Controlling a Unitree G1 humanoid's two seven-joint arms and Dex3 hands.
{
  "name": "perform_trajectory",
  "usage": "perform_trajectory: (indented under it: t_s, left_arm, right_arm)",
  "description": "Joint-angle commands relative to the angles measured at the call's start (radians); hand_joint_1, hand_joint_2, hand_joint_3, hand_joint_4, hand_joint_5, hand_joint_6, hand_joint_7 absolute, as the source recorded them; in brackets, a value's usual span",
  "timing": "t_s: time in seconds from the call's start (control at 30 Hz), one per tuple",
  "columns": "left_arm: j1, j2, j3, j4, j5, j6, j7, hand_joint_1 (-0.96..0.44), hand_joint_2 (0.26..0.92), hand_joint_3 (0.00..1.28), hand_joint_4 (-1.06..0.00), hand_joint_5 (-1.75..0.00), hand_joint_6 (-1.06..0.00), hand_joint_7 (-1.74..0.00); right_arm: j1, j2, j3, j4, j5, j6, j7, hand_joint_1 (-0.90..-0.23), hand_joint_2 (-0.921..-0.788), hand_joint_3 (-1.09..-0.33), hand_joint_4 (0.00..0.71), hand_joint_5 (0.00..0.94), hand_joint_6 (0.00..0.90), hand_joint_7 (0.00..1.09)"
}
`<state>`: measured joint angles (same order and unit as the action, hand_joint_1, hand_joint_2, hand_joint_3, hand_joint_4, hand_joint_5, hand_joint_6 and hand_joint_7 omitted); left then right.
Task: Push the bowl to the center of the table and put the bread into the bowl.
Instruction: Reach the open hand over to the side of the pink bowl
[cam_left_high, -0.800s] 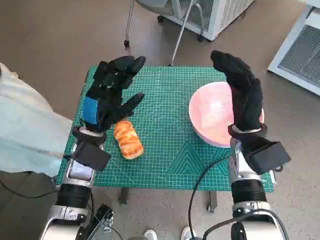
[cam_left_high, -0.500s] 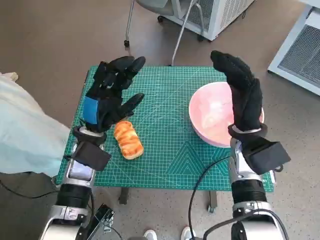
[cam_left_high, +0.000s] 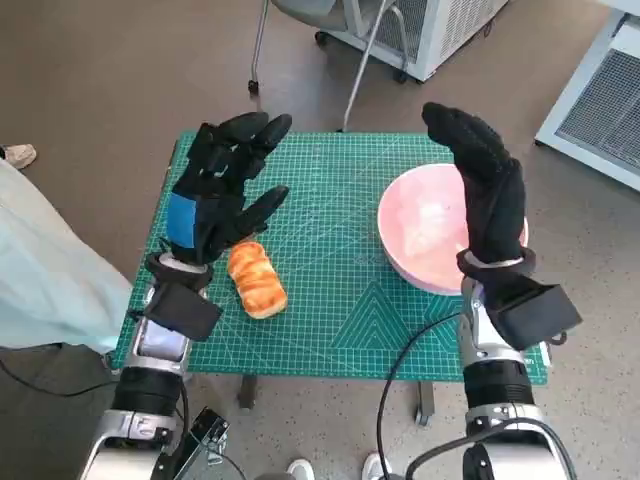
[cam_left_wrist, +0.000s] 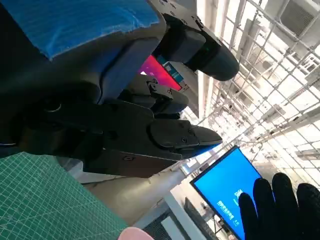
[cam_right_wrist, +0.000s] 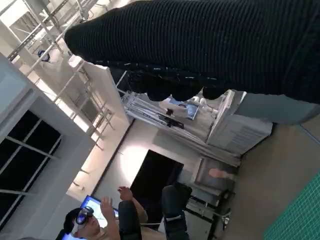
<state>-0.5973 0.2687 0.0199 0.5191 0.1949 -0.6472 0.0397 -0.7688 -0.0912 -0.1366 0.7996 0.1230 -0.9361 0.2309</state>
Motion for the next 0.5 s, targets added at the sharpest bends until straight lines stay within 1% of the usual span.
perform_trajectory:
  t_s: [0.03,0.2,0.27,0.33,0.4,0.43,0.5]
  left_arm:
    - [-0.015,-0.002,0.004,0.003,-0.009,-0.015,0.005,-0.16,0.921,0.26,-0.45,-0.16,-0.29,-0.73]
    - [-0.015,-0.003,0.004,0.004,-0.006,-0.017,0.008,-0.16,0.921,0.26,-0.45,-0.16,-0.29,-0.73]
    - [-0.015,-0.005,0.003,0.005,-0.006,-0.018,0.009,-0.15,0.921,0.26,-0.45,-0.16,-0.29,-0.73]
    - [-0.014,-0.006,0.003,0.006,-0.006,-0.020,0.009,-0.15,0.921,0.26,-0.46,-0.16,-0.29,-0.73]
    - [-0.014,-0.006,0.003,0.008,-0.005,-0.022,0.011,-0.15,0.921,0.26,-0.46,-0.16,-0.29,-0.73]
    - [-0.014,-0.005,0.003,0.010,-0.003,-0.024,0.012,-0.16,0.921,0.26,-0.46,-0.16,-0.29,-0.73]
    - [-0.013,-0.004,0.003,0.012,0.000,-0.027,0.015,-0.16,0.921,0.26,-0.46,-0.16,-0.29,-0.73]
  right_arm:
    - [0.026,-0.005,-0.005,0.005,0.004,0.015,-0.005,-0.435,-0.915,-0.642,0.475,0.000,0.157,0.82]
    - [0.033,-0.014,-0.010,0.001,-0.005,0.012,-0.015,-0.430,-0.909,-0.654,0.475,0.000,0.157,0.83]
    - [0.037,-0.026,-0.016,0.003,-0.005,0.007,-0.016,-0.430,-0.907,-0.658,0.475,0.000,0.156,0.83]
    - [0.040,-0.039,-0.026,0.009,0.001,0.002,-0.013,-0.432,-0.906,-0.660,0.473,0.000,0.154,0.83]
    - [0.042,-0.056,-0.040,0.022,0.017,-0.001,-0.003,-0.434,-0.907,-0.659,0.473,0.000,0.154,0.83]
    - [0.044,-0.069,-0.053,0.035,0.030,-0.003,0.005,-0.435,-0.907,-0.657,0.473,0.000,0.153,0.83]
    - [0.045,-0.091,-0.074,0.060,0.048,-0.010,0.014,-0.442,-0.914,-0.637,0.474,0.001,0.156,0.83]
